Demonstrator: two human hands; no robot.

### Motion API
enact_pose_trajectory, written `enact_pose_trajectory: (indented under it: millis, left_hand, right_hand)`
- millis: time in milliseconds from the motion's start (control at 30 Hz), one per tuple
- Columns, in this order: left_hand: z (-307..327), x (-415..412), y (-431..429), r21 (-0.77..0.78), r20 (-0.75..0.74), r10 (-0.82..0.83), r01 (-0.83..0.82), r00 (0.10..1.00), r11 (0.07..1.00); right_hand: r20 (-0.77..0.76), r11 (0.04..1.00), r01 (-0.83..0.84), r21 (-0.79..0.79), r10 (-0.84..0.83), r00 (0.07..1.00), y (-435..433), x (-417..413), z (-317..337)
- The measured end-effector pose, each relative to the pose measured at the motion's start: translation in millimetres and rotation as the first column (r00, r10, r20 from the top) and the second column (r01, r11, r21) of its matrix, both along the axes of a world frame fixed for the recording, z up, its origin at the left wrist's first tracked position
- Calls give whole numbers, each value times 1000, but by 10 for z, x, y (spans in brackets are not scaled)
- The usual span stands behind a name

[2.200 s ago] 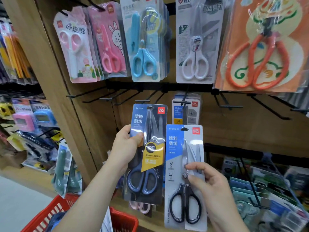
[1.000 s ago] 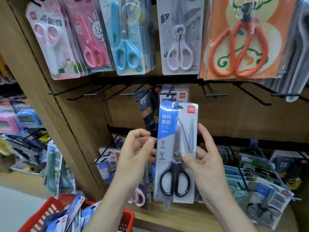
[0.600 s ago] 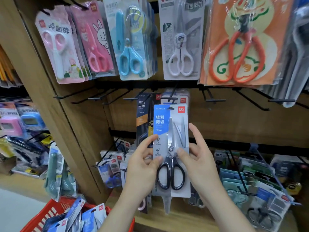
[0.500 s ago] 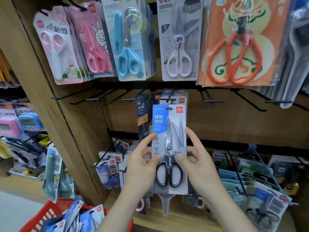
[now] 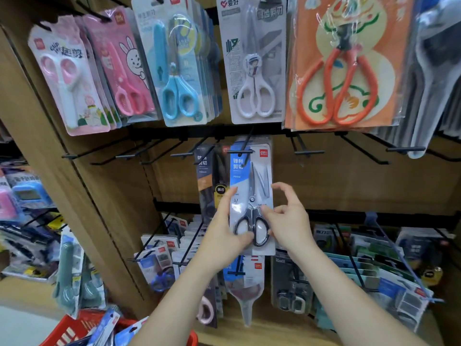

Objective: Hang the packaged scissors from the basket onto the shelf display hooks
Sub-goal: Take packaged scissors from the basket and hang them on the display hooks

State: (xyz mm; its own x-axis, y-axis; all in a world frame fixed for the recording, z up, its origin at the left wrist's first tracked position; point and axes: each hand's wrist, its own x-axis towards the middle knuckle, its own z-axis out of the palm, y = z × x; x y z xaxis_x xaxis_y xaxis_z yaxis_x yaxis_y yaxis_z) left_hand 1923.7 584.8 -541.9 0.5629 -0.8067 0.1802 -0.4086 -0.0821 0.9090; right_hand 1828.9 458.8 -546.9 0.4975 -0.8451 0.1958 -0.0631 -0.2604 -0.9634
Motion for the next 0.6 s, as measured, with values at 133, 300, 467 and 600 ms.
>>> enact_pose_trajectory:
  millis: [133,300,467,600]
  left_hand:
    - [-204,67,13,65,60,41,-45,997,997]
    - [-265,40,144,202,99,72,-91,992,975]
    - [-641,198,856,389,187,84,-152,979,909]
    - [-1056,420,1500,582,206,113,-214,972,785]
  right_hand:
    - [-10,994,49,-96,-51,999,-18,104,-35]
    - [-200,970,64,-236,-113,973,-167,243,12]
    - [-425,928,-14,-372,-157,891,-356,312,30]
    - [-476,935,0,-354,-181,861,-258,259,-23]
